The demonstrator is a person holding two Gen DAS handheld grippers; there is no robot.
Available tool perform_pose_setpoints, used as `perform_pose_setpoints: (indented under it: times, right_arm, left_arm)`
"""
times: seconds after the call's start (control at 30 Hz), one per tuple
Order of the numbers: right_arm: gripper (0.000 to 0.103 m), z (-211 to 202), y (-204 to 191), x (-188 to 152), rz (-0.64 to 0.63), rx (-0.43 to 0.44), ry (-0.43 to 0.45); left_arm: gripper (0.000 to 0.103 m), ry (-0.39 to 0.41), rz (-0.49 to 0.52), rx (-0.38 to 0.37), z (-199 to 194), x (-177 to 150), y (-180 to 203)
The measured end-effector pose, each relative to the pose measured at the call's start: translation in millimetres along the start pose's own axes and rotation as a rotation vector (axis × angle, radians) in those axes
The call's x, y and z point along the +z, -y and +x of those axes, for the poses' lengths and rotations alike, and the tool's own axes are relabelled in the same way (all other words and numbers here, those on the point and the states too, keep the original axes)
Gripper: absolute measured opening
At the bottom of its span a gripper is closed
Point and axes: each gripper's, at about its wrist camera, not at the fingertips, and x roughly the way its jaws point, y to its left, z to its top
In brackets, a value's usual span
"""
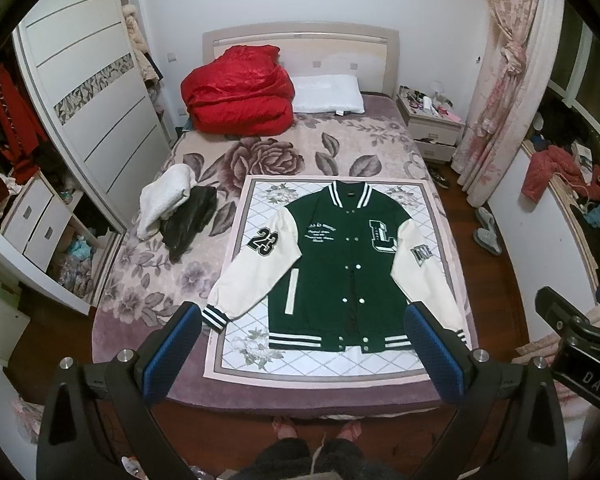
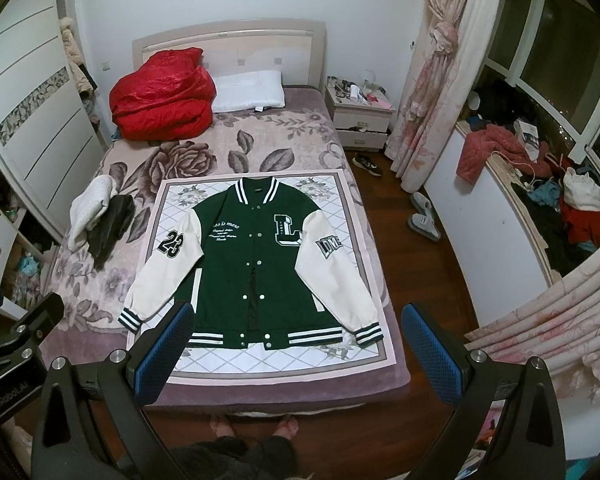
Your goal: Fold large clothes
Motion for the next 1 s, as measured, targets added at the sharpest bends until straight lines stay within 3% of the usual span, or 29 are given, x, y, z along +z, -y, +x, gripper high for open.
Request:
perform_pose_setpoints:
  times: [0.17, 0.33, 0.47, 0.6, 0.7, 0.87, 1.0]
  right_arm:
    - [0.103, 24.4, 2.7, 8.6, 0.052, 0.01, -0.028]
    - [0.103, 115.5, 0.9, 11.2, 0.099, -0.021, -0.139]
    - [0.103, 214.4, 2.5, -9.1, 0.131, -0.037, -0.24]
    - [0.084, 331.1, 5.4, -43.0, 0.162, -0.011, -0.384]
    - [0.083, 426.0, 4.5, -74.0, 0.162, 0.021, -0.481]
    - [0.083, 575.9, -17.8, -118.3, 0.169, 0.154, -0.614]
    - [0.083, 664.9, -55.6, -152.2, 0.146, 0.18, -0.672]
  left_arm:
    - [0.103, 0.049, 0.014, 0.096, 39.9, 8.1, -1.5]
    - [0.103, 0.029, 0.052, 0.192, 129.1, 2.0, -18.4]
    - [0.103, -0.049, 0.1, 0.245, 218.2, -15.6, -20.9]
    - [0.103, -0.174, 0.124, 0.24, 311.8, -40.2, -9.3]
    - [0.103, -0.281, 0.128, 0.268, 387.9, -64.9, 2.7]
    - [0.103, -0.415, 0.089, 0.29, 504.6, -106.1, 23.7]
    - [0.103, -0.488, 0.062, 0.291, 580.6, -139.5, 37.9]
